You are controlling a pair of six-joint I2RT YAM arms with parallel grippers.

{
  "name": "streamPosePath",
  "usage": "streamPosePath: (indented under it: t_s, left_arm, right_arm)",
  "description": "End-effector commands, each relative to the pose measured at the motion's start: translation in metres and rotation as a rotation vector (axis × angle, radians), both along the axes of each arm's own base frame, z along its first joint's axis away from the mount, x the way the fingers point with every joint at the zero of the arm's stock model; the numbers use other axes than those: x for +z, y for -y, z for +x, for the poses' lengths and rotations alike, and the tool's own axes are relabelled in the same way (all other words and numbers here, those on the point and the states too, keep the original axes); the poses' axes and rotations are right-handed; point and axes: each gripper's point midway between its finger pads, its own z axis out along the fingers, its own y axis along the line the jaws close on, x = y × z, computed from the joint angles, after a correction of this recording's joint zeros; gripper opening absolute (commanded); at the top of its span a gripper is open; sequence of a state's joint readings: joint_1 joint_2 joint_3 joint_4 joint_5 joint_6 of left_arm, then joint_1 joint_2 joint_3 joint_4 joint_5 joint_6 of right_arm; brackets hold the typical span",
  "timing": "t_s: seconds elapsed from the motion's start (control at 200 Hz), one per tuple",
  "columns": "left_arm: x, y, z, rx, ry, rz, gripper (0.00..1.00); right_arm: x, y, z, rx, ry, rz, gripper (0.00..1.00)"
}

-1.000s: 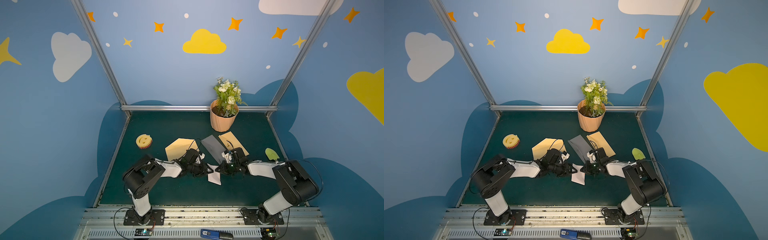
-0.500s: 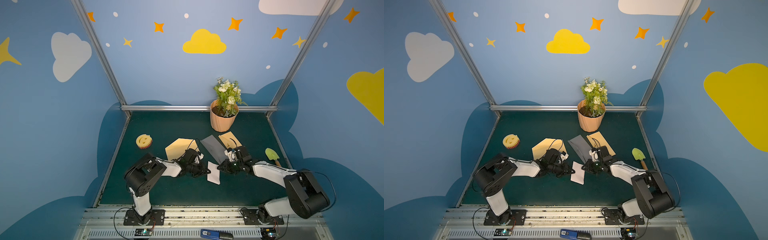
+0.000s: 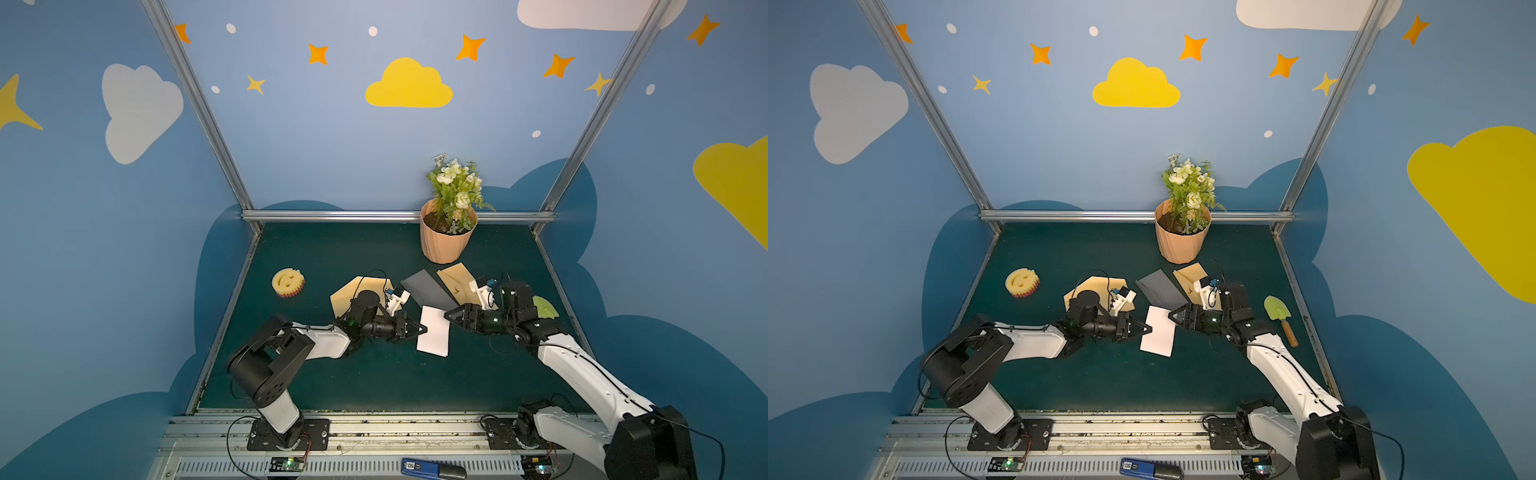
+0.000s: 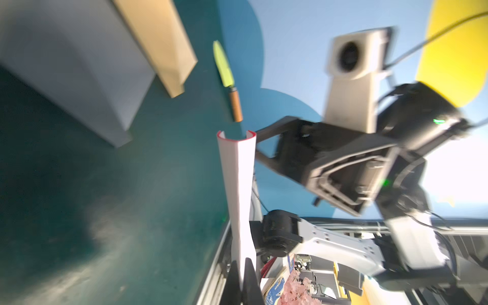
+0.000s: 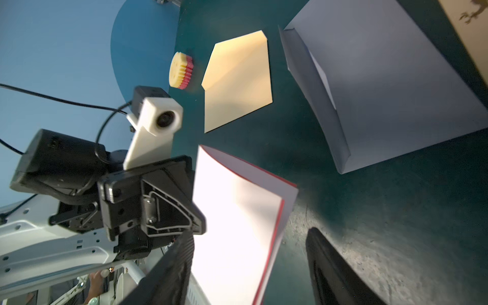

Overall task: Fold the letter paper in half and place it into the envelope
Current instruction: Pick up the letter paper from the center of the board.

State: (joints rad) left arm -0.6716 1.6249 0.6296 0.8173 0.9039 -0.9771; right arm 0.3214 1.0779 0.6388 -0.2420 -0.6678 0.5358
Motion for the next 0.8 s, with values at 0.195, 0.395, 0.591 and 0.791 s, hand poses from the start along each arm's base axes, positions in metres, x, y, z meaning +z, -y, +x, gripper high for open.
streamPosePath:
  t_s: [0.195, 0.395, 0.591, 0.791]
  left_arm:
    - [0.048, -0.010, -0.016, -0.047, 0.152, -0.092, 0.03]
    - [0.046, -0.014, -0.012, -0.014, 0.153, -0.090, 0.03]
    - [0.055, -0.019, -0.003, 0.011, 0.168, -0.108, 0.03]
    - [0.063, -0.022, 0.003, 0.014, 0.180, -0.126, 0.03]
  right_arm:
    - [0.016, -0.020, -0.011, 0.121, 0.004, 0.175, 0.67]
    - [0.038, -0.029, -0.018, 0.182, 0.036, 0.276, 0.67]
    - [0.045, -0.031, -0.026, 0.196, 0.024, 0.312, 0.67]
    - [0.040, -0.039, -0.031, 0.199, 0.002, 0.329, 0.67]
